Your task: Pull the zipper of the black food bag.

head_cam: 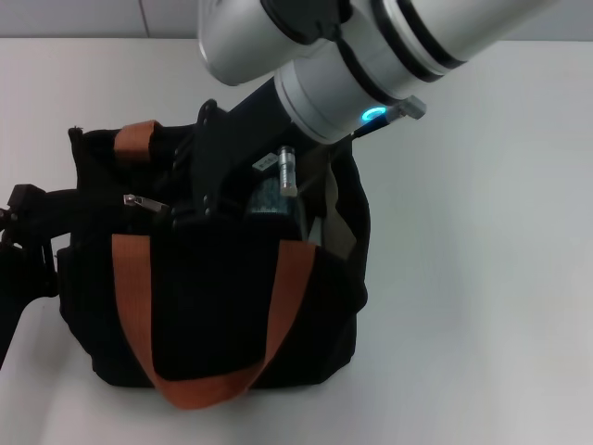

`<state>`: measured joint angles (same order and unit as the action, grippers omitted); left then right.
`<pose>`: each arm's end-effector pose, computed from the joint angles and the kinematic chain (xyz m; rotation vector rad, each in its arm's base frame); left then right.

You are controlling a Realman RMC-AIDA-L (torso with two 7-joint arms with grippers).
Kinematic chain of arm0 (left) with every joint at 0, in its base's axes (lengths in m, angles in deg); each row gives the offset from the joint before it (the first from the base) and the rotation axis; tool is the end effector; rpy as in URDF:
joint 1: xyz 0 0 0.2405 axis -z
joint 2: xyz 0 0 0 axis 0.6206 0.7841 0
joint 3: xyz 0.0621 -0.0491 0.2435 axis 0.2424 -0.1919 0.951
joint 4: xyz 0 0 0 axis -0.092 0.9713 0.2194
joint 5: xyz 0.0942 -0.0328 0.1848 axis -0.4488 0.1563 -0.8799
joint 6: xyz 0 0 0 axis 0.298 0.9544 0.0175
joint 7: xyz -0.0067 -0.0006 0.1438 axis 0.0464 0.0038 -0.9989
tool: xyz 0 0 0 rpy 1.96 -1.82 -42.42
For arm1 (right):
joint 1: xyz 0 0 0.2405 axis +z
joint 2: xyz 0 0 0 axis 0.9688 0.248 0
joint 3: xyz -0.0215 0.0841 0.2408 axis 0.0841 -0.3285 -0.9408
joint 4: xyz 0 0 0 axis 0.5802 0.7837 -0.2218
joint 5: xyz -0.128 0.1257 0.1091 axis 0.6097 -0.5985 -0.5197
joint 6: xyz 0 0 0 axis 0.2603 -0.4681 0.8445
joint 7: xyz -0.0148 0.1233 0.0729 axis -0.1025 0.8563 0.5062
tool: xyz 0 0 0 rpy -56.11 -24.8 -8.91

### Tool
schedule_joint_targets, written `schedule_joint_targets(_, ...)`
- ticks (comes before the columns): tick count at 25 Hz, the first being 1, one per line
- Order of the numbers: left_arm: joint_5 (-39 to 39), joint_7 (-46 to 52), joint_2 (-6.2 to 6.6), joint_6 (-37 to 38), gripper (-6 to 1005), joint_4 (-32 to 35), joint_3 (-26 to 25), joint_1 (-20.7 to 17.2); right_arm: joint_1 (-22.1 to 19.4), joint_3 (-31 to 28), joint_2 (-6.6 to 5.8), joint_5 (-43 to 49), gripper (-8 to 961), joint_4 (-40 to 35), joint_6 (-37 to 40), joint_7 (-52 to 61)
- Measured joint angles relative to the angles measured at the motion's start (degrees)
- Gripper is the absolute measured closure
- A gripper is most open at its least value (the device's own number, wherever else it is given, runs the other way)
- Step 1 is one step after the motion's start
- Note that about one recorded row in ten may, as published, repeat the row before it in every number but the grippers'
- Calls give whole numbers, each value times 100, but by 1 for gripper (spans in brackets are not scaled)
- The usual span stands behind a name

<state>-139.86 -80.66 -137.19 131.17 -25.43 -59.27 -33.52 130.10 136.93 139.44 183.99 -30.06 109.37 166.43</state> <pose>-0.3244 0.1769 -0.0211 -1.4819 0.4744 -0.1162 -0.0062 0.3338 -0.0795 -3.1296 -0.1774 -0.0108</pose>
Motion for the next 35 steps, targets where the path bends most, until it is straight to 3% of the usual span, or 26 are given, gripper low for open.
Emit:
schedule_joint_targets(4,-4,1,0,-75,985,-1,2,-7,262,4,17,-4,644,454,-28,39)
schedule_joint_targets(12,-13,0,0,-212,985,14,140,-51,306,49,20,-3,558,678,-304,39)
schedule_joint_targets(20,-17,-755,0,-476,986,78,158,-51,496,391,25,-35,582,1043,-855,15)
schedule_joint_targets(28,19,-816,0,-420,986,52,153,-57,497,480,25,-22,607,1023,-992,-20)
schedule_joint_targets(35,28,-806,0,-304,985,28,38,-71,318,437,-15,37,958,856,-931,-29)
